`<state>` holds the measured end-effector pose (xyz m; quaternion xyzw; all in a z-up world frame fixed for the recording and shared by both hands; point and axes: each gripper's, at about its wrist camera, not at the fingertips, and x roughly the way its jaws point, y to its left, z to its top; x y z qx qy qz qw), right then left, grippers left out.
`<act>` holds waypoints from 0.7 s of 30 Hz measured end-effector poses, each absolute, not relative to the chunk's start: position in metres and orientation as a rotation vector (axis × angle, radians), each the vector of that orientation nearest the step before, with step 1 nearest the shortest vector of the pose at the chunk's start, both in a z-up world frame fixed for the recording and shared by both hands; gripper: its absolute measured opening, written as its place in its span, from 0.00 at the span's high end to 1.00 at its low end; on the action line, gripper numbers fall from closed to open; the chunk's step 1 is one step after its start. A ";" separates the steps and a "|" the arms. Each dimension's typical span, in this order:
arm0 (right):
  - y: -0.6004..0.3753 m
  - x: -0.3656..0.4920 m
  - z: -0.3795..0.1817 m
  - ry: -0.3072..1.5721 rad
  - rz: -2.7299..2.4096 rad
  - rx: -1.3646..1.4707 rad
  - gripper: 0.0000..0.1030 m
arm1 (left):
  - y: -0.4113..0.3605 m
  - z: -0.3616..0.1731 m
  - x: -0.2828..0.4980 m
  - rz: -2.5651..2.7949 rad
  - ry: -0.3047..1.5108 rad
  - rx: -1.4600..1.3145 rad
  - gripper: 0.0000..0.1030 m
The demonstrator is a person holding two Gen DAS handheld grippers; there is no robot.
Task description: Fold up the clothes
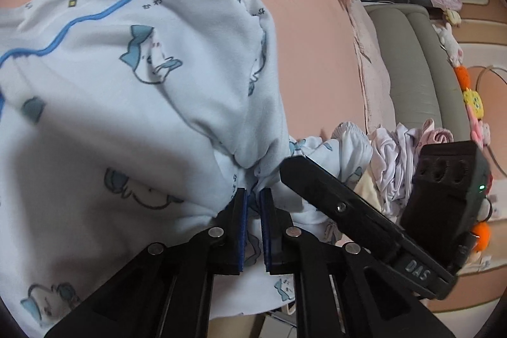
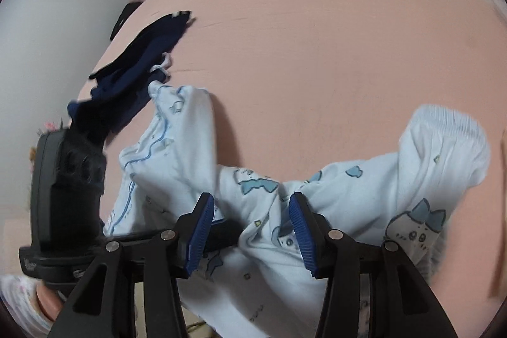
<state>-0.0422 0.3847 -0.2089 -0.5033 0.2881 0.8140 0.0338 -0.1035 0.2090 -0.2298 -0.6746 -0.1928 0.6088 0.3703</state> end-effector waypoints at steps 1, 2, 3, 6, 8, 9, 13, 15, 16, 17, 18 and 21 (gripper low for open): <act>0.387 -0.041 -0.209 0.908 2.507 -1.539 0.52 | 0.209 -0.228 -0.105 1.551 -0.488 -1.743 0.92; 0.387 -0.040 -0.209 0.909 2.513 -1.536 0.52 | 0.210 -0.226 -0.106 1.536 -0.473 -1.757 0.92; 0.386 -0.039 -0.208 0.898 2.523 -1.532 0.52 | 0.209 -0.224 -0.108 1.524 -0.459 -1.773 0.92; 0.381 -0.037 -0.205 0.818 2.551 -1.525 0.57 | 0.208 -0.222 -0.115 1.485 -0.434 -1.844 0.91; 0.377 -0.036 -0.203 0.753 2.569 -1.521 0.66 | 0.208 -0.219 -0.118 1.475 -0.425 -1.874 0.88; 0.375 -0.036 -0.201 0.729 2.586 -1.511 0.74 | 0.208 -0.216 -0.120 1.473 -0.417 -1.884 0.84; 0.368 -0.037 -0.196 0.607 2.624 -1.510 0.82 | 0.212 -0.201 -0.124 1.497 -0.349 -1.853 0.58; 0.365 -0.038 -0.195 0.561 2.633 -1.526 0.84 | 0.215 -0.193 -0.127 1.503 -0.329 -1.842 0.47; 0.365 -0.038 -0.194 0.554 2.640 -1.523 0.84 | 0.217 -0.190 -0.128 1.504 -0.318 -1.838 0.44; 0.365 -0.037 -0.192 0.549 2.646 -1.521 0.85 | 0.219 -0.187 -0.129 1.505 -0.303 -1.834 0.40; 0.364 -0.036 -0.192 0.558 2.652 -1.520 0.86 | 0.221 -0.184 -0.130 1.509 -0.288 -1.829 0.39; 0.362 -0.030 -0.191 0.568 2.674 -1.513 0.86 | 0.226 -0.177 -0.134 1.545 -0.239 -1.807 0.39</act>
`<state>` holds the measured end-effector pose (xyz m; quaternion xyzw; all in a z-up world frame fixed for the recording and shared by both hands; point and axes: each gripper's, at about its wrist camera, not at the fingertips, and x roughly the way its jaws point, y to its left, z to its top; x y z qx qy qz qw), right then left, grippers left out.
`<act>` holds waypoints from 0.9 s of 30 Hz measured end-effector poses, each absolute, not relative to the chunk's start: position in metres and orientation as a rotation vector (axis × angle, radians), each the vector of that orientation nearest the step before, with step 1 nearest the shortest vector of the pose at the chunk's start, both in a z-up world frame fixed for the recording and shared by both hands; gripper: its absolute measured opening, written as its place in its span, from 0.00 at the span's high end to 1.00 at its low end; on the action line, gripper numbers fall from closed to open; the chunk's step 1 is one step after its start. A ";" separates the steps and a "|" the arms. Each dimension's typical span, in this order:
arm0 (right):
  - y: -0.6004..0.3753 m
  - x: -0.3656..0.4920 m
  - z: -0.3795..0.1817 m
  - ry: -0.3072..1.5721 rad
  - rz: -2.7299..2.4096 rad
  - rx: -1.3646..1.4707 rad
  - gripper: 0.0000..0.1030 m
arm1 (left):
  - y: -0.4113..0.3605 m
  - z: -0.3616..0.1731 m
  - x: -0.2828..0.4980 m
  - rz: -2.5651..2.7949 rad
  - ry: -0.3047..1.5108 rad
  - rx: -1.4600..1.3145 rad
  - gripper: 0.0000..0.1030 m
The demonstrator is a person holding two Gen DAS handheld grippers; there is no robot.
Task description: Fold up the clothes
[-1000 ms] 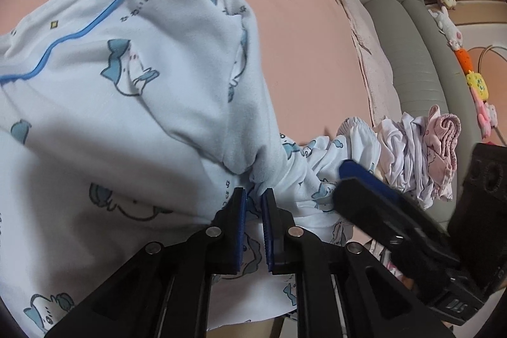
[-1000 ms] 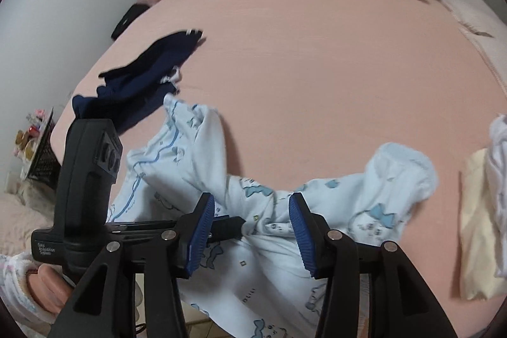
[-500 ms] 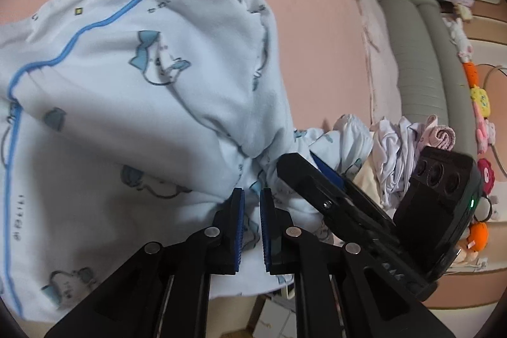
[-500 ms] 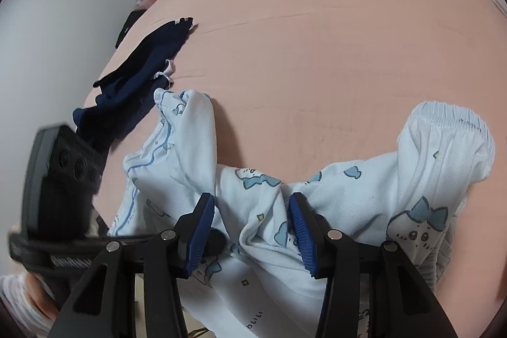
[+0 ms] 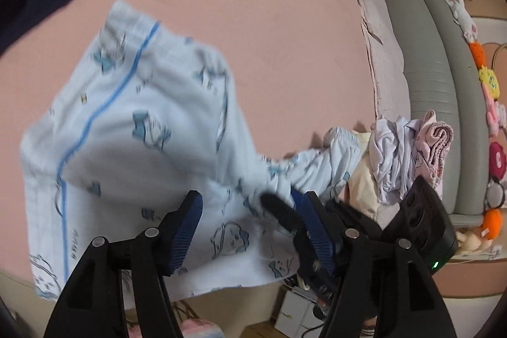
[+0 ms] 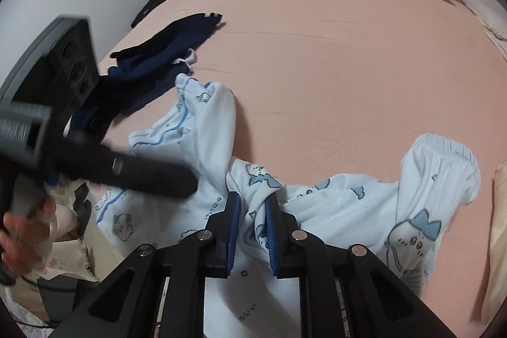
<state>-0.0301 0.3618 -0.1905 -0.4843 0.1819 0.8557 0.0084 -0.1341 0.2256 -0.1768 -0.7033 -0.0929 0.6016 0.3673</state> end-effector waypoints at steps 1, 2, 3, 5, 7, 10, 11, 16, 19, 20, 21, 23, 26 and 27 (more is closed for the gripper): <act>0.361 -0.029 -0.191 0.575 2.676 -1.522 0.86 | 0.228 -0.176 -0.135 1.553 -0.215 -1.807 0.39; 0.360 -0.027 -0.191 0.587 2.681 -1.523 0.86 | 0.231 -0.175 -0.136 1.557 -0.196 -1.809 0.39; 0.359 -0.026 -0.192 0.600 2.685 -1.525 0.86 | 0.234 -0.176 -0.138 1.559 -0.174 -1.814 0.39; 0.357 -0.022 -0.192 0.617 2.696 -1.532 0.86 | 0.238 -0.175 -0.140 1.559 -0.127 -1.818 0.39; 0.353 -0.020 -0.194 0.601 2.700 -1.550 0.86 | 0.241 -0.174 -0.141 1.560 -0.095 -1.816 0.39; 0.349 -0.017 -0.197 0.577 2.698 -1.573 0.86 | 0.251 -0.165 -0.139 1.569 -0.071 -1.786 0.39; 0.348 -0.016 -0.197 0.579 2.696 -1.578 0.86 | 0.252 -0.161 -0.138 1.571 -0.069 -1.779 0.39; 0.348 -0.009 -0.200 0.616 2.687 -1.583 0.86 | 0.267 -0.148 -0.142 1.573 -0.090 -1.760 0.39; 0.345 -0.005 -0.202 0.603 2.684 -1.585 0.86 | 0.274 -0.145 -0.146 1.574 -0.031 -1.754 0.39; 0.345 -0.004 -0.203 0.600 2.682 -1.585 0.86 | 0.279 -0.146 -0.148 1.593 0.024 -1.756 0.39; 0.345 -0.003 -0.203 0.608 2.679 -1.581 0.86 | 0.284 -0.149 -0.150 1.608 0.078 -1.759 0.39; 0.347 -0.001 -0.204 0.625 2.672 -1.572 0.86 | 0.295 -0.154 -0.152 1.618 0.153 -1.774 0.39; 0.348 0.000 -0.204 0.642 2.666 -1.562 0.86 | 0.303 -0.166 -0.153 1.620 0.224 -1.831 0.39; 0.347 0.000 -0.203 0.632 2.666 -1.563 0.86 | 0.311 -0.170 -0.153 1.634 0.259 -1.846 0.39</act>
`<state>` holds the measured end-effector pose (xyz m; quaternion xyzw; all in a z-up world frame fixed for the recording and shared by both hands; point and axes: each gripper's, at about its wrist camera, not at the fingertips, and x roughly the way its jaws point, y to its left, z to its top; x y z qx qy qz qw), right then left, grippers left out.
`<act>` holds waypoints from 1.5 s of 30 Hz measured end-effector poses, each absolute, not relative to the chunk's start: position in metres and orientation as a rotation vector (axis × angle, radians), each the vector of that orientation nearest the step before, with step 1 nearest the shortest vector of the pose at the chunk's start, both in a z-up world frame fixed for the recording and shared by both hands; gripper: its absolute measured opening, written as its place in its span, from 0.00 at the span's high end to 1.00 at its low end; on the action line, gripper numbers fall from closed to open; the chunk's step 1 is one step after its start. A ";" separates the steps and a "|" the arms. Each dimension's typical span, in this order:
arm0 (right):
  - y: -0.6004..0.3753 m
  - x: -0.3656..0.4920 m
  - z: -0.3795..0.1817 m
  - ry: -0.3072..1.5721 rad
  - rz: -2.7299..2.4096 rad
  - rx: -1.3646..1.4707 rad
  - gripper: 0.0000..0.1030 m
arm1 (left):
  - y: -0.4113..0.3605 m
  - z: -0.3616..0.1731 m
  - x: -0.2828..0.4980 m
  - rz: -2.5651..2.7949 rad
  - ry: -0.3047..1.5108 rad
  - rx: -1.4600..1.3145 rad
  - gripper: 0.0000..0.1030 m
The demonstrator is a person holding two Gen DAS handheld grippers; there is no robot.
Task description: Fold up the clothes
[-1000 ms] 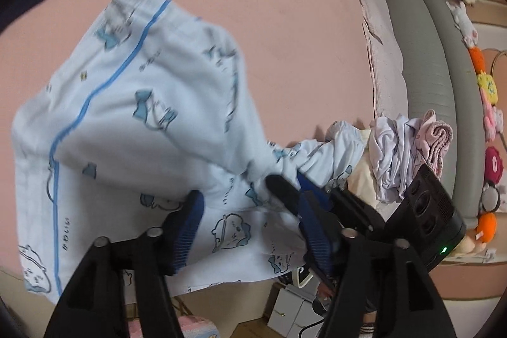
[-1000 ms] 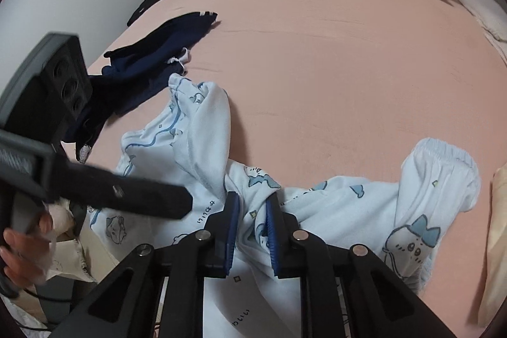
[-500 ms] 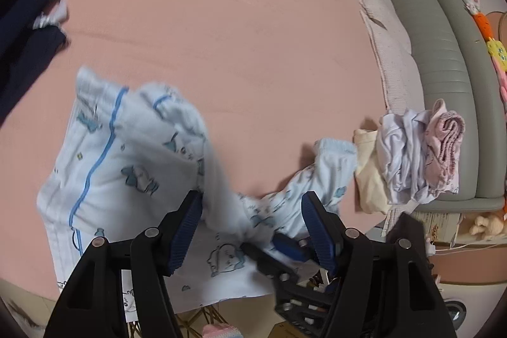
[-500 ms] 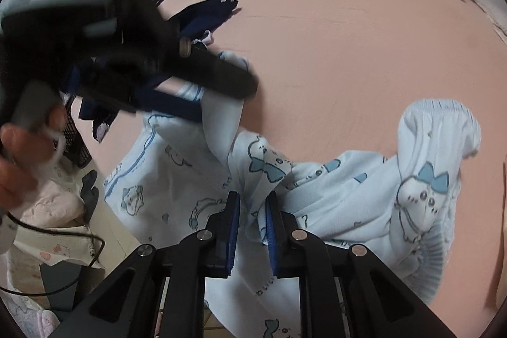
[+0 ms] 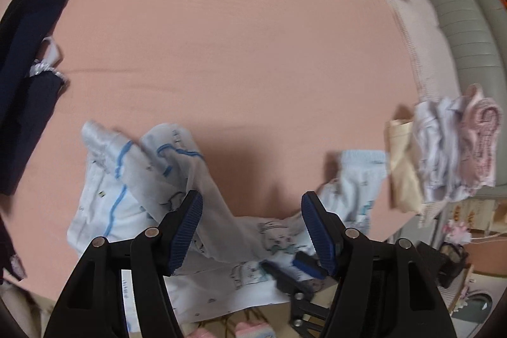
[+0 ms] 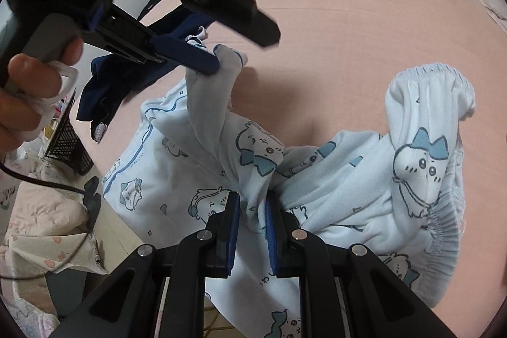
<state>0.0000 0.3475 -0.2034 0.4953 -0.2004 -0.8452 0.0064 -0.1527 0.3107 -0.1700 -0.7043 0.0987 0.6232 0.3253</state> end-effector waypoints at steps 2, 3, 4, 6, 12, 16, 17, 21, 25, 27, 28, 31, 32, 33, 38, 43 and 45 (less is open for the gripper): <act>0.346 0.001 -0.202 -0.590 -2.654 1.556 0.86 | 0.311 -0.176 -0.151 1.694 0.361 -1.872 0.39; 0.345 0.001 -0.201 -0.572 -2.659 1.560 0.86 | 0.311 -0.178 -0.150 1.727 0.419 -1.878 0.39; 0.344 0.001 -0.201 -0.554 -2.664 1.564 0.86 | 0.310 -0.181 -0.149 1.758 0.483 -1.879 0.39; 0.343 0.000 -0.201 -0.544 -2.671 1.568 0.86 | 0.305 -0.191 -0.149 1.778 0.524 -1.903 0.39; 0.341 0.001 -0.200 -0.533 -2.678 1.571 0.86 | 0.293 -0.201 -0.151 1.733 0.346 -1.914 0.60; 0.340 0.001 -0.199 -0.526 -2.685 1.577 0.86 | 0.298 -0.195 -0.143 1.741 0.345 -1.860 0.73; 0.340 0.001 -0.198 -0.521 -2.685 1.582 0.86 | 0.298 -0.194 -0.141 1.751 0.348 -1.840 0.74; 0.345 0.000 -0.192 -0.553 -2.672 1.603 0.85 | 0.289 -0.194 -0.138 1.754 0.270 -1.837 0.78; 0.351 -0.002 -0.180 -0.567 -2.646 1.636 0.72 | 0.275 -0.194 -0.135 1.744 0.202 -1.834 0.80; 0.351 -0.003 -0.172 -0.547 -2.650 1.641 0.62 | 0.268 -0.197 -0.133 1.735 0.170 -1.844 0.80; 0.350 -0.004 -0.169 -0.531 -2.660 1.644 0.61 | 0.265 -0.200 -0.133 1.724 0.151 -1.852 0.80; 0.348 -0.011 -0.162 -0.493 -2.684 1.655 0.53 | 0.258 -0.206 -0.132 1.708 0.094 -1.866 0.80; 0.349 -0.014 -0.160 -0.487 -2.692 1.657 0.53 | 0.256 -0.208 -0.132 1.704 0.074 -1.870 0.80; 0.350 -0.017 -0.159 -0.492 -2.692 1.656 0.53 | 0.256 -0.209 -0.132 1.699 0.062 -1.870 0.80; 0.352 -0.035 -0.162 -0.565 -2.656 1.668 0.53 | 0.252 -0.214 -0.125 1.695 0.032 -1.863 0.80; 0.347 -0.048 -0.163 -0.531 -2.626 1.677 0.53 | 0.250 -0.222 -0.117 1.676 0.012 -1.867 0.80; 0.344 -0.054 -0.165 -0.496 -2.612 1.698 0.53 | 0.250 -0.227 -0.114 1.666 -0.004 -1.874 0.80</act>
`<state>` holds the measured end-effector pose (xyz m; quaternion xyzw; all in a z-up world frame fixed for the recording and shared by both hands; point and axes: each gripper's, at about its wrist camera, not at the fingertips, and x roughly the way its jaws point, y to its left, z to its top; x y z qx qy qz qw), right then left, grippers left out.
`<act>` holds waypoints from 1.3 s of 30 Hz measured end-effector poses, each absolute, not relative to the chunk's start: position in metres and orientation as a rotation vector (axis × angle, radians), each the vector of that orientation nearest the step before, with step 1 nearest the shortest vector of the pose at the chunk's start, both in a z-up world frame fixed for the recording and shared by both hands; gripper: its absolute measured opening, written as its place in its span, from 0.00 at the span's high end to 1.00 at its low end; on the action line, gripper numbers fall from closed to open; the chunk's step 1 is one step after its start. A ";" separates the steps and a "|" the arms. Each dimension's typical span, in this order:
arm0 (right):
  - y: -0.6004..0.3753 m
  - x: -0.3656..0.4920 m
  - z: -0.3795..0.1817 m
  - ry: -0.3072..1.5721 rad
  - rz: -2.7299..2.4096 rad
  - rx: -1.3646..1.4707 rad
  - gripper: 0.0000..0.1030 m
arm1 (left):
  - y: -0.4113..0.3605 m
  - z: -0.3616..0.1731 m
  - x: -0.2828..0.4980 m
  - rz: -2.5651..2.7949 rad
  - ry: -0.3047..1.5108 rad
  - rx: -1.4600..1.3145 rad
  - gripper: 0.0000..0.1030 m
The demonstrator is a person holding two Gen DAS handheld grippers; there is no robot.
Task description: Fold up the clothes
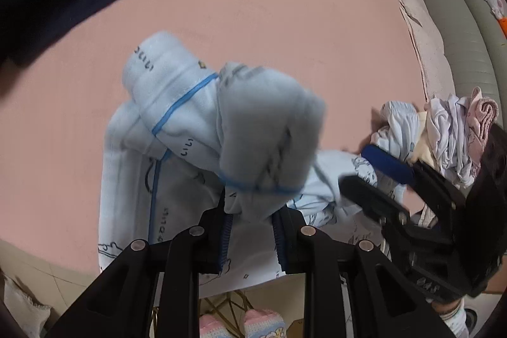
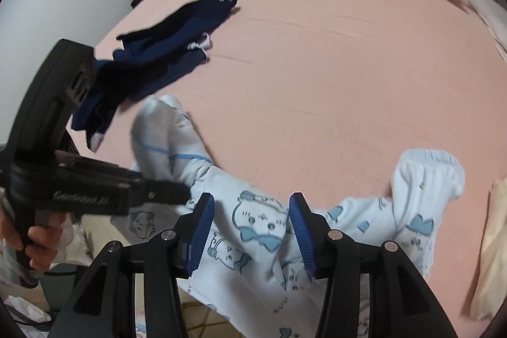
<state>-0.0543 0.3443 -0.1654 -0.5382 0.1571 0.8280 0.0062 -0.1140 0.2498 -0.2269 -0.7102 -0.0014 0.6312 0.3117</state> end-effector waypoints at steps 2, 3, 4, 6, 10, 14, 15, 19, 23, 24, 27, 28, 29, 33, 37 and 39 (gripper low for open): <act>0.345 -0.059 -0.170 0.510 2.575 -1.712 0.53 | 0.251 -0.230 -0.111 1.658 -0.006 -1.878 0.80; 0.346 -0.061 -0.172 0.536 2.565 -1.726 0.53 | 0.252 -0.232 -0.110 1.655 -0.004 -1.878 0.80; 0.348 -0.062 -0.175 0.566 2.556 -1.740 0.53 | 0.253 -0.232 -0.108 1.656 0.000 -1.875 0.80; 0.352 -0.064 -0.179 0.618 2.532 -1.757 0.52 | 0.257 -0.233 -0.105 1.661 0.021 -1.864 0.80; 0.357 -0.061 -0.185 0.719 2.509 -1.770 0.52 | 0.263 -0.235 -0.101 1.660 0.035 -1.862 0.80; 0.354 -0.058 -0.188 0.739 2.523 -1.786 0.52 | 0.269 -0.238 -0.099 1.637 0.021 -1.879 0.80; 0.351 -0.057 -0.187 0.718 2.538 -1.790 0.53 | 0.269 -0.239 -0.099 1.631 0.013 -1.886 0.80; 0.342 -0.052 -0.183 0.614 2.588 -1.797 0.68 | 0.275 -0.238 -0.095 1.589 0.028 -1.919 0.80; 0.337 -0.047 -0.180 0.546 2.619 -1.768 0.74 | 0.282 -0.226 -0.090 1.587 0.066 -1.932 0.80; 0.337 -0.046 -0.179 0.535 2.628 -1.763 0.74 | 0.284 -0.222 -0.090 1.590 0.067 -1.930 0.80; 0.336 -0.041 -0.173 0.529 2.657 -1.740 0.74 | 0.288 -0.205 -0.092 1.604 0.034 -1.909 0.79; 0.336 -0.040 -0.171 0.547 2.668 -1.734 0.74 | 0.289 -0.199 -0.094 1.609 0.022 -1.900 0.79; 0.337 -0.039 -0.170 0.567 2.672 -1.733 0.74 | 0.295 -0.193 -0.098 1.619 0.021 -1.888 0.79; 0.338 -0.032 -0.167 0.635 2.693 -1.708 0.75 | 0.325 -0.179 -0.108 1.660 0.060 -1.820 0.79; 0.333 -0.026 -0.165 0.635 2.714 -1.701 0.75 | 0.317 -0.183 -0.123 1.657 0.131 -1.801 0.79; 0.331 -0.026 -0.165 0.633 2.719 -1.705 0.75 | 0.315 -0.183 -0.124 1.638 0.147 -1.797 0.79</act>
